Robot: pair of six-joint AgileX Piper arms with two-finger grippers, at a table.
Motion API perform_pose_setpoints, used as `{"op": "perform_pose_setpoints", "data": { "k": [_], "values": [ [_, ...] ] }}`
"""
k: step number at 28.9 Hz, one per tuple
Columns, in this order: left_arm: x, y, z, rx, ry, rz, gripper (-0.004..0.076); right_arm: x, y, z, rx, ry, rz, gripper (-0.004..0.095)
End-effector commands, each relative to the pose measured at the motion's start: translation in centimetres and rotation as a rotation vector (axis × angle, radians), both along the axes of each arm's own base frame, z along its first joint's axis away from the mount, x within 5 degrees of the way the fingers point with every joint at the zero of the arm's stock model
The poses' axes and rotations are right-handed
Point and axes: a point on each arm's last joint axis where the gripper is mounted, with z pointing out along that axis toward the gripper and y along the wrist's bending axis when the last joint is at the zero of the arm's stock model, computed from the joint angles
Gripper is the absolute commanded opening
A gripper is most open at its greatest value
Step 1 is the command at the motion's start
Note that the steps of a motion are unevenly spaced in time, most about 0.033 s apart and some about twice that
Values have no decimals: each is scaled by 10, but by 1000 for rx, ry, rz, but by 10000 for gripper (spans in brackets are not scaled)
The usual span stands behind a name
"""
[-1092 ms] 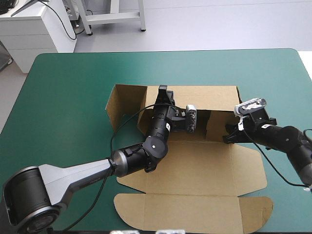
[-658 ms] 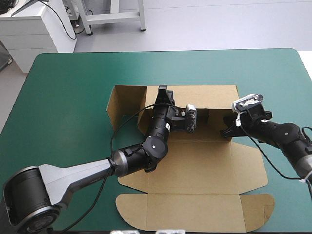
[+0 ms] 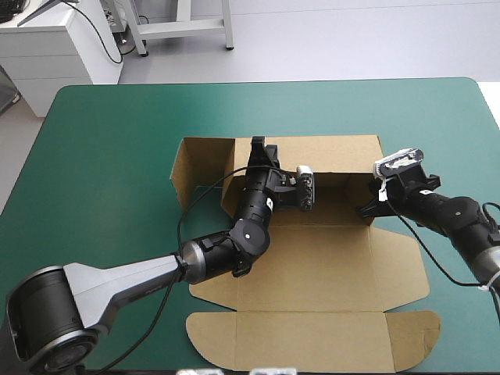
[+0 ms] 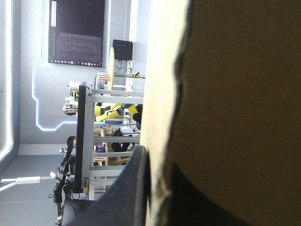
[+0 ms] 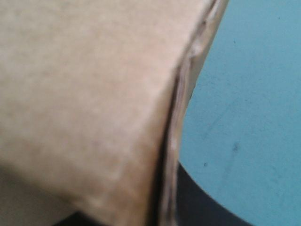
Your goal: Fold the box
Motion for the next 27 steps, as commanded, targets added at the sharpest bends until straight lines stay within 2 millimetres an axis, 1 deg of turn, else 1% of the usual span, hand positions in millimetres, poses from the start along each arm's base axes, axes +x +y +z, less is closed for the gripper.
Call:
{"op": "perform_pose_setpoints", "data": {
  "k": [1, 11, 13, 16, 18, 21, 23, 25, 27],
  "values": [
    [-4, 0, 21, -54, -46, -20, -8, -6, 0, 22, -18, -72, 29, 1],
    [-4, 0, 21, -54, -44, -24, -8, -10, 0, 21, -32, -45, 34, 1],
    [-4, 0, 21, -54, -44, -24, 7, -10, 1, 21, -20, -32, 38, 1],
    [-4, 0, 21, -73, -36, -24, 74, -11, 0, 20, -15, -17, 30, 1],
    [-4, -1, 19, -72, -32, -25, 160, -11, 0, 19, -24, -9, 26, 1],
    [-3, -2, 18, -68, -30, -25, 311, -12, -1, 18, -44, 7, 33, 2],
    [-3, -2, 18, -68, -29, -25, 388, -12, -2, 17, -48, 17, 25, 1],
    [-3, -2, 18, -68, -29, -25, 407, -13, -3, 16, -52, 23, 16, 1],
    [-5, -3, 18, -68, -29, -29, 403, -13, -3, 16, -55, 27, 10, 1]
  ]
}}
